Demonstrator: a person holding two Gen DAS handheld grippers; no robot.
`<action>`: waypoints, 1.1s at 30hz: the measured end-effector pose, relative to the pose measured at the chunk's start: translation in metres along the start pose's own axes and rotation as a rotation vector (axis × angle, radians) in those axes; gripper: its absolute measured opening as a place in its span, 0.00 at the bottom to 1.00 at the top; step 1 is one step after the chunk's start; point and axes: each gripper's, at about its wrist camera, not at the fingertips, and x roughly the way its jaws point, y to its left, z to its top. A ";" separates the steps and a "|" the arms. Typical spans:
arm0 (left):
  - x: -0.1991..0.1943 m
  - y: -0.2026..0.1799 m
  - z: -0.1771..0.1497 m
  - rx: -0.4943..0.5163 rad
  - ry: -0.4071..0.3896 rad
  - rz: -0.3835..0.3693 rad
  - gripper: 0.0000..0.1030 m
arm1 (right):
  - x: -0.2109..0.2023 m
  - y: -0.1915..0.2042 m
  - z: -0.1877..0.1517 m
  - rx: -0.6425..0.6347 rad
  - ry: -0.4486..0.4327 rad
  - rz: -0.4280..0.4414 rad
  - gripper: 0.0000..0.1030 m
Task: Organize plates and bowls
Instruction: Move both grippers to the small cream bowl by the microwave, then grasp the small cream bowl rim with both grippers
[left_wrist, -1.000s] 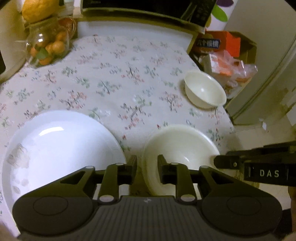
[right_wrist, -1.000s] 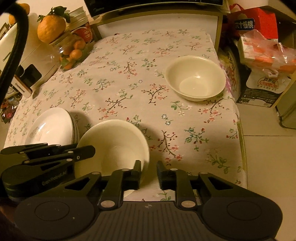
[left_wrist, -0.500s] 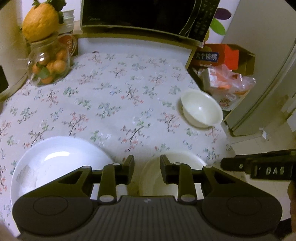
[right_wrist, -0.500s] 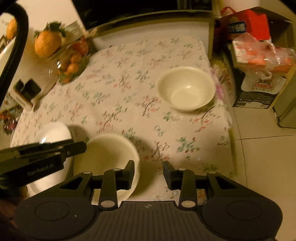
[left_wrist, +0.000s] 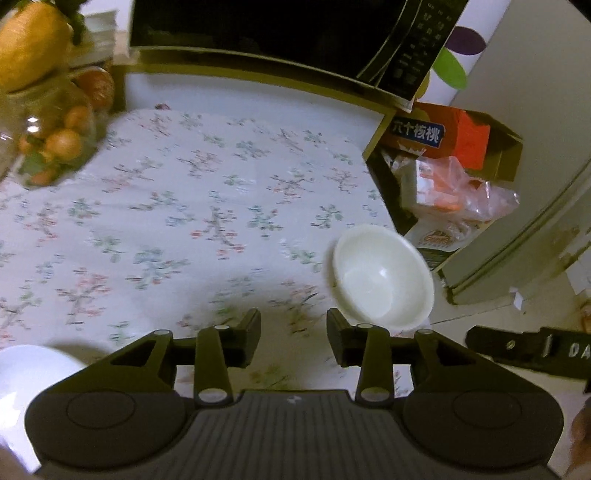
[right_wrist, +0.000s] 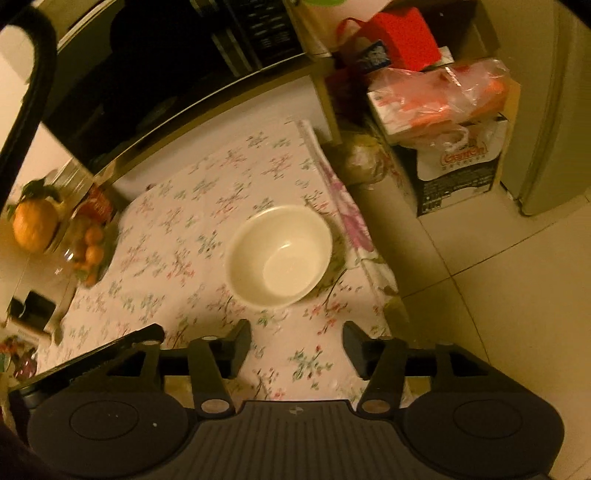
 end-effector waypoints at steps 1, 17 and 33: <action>0.006 -0.005 0.003 -0.006 0.006 -0.008 0.38 | 0.002 0.000 0.002 0.007 0.001 -0.008 0.58; 0.062 -0.024 0.018 -0.051 0.051 0.019 0.46 | 0.048 -0.013 0.027 0.110 0.044 -0.036 0.58; 0.078 -0.024 0.023 -0.003 0.053 0.060 0.35 | 0.075 -0.007 0.026 0.066 0.062 -0.070 0.53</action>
